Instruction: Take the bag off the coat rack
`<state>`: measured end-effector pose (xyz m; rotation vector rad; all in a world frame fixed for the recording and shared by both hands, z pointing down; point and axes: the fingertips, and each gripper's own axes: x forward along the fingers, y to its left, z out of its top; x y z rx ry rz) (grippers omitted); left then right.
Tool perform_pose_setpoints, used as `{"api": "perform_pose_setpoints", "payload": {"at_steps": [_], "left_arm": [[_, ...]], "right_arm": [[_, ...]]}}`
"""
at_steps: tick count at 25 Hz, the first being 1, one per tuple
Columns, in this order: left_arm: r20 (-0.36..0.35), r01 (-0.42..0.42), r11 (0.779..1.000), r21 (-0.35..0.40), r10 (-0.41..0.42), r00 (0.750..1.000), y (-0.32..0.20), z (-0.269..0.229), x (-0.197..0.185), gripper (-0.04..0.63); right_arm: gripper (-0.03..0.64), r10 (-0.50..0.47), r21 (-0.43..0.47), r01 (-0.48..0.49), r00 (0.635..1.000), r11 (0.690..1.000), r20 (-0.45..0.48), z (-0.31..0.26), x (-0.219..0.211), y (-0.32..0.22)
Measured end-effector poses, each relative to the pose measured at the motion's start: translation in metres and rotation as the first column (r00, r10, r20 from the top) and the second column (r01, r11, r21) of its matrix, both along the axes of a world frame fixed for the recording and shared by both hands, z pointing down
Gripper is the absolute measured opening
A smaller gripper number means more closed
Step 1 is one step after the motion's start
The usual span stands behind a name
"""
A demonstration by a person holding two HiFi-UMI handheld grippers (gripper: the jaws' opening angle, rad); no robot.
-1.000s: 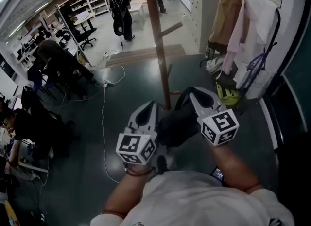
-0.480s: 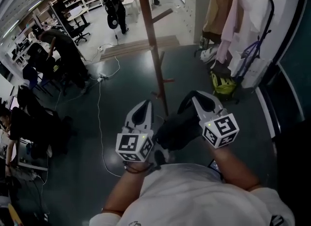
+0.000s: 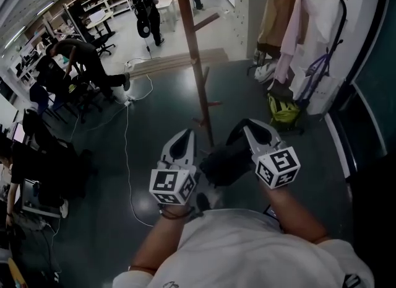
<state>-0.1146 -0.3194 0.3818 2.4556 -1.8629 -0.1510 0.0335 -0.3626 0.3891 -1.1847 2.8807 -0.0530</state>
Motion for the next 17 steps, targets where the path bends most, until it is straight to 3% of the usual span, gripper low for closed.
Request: {"api": "perform_pose_setpoints", "payload": {"at_steps": [17], "left_arm": [[-0.011, 0.016, 1.0, 0.013, -0.016, 1.0, -0.005, -0.008, 0.001, 0.006]], "right_arm": [[0.021, -0.013, 0.025, 0.013, 1.0, 1.0, -0.01, -0.012, 0.001, 0.0]]}}
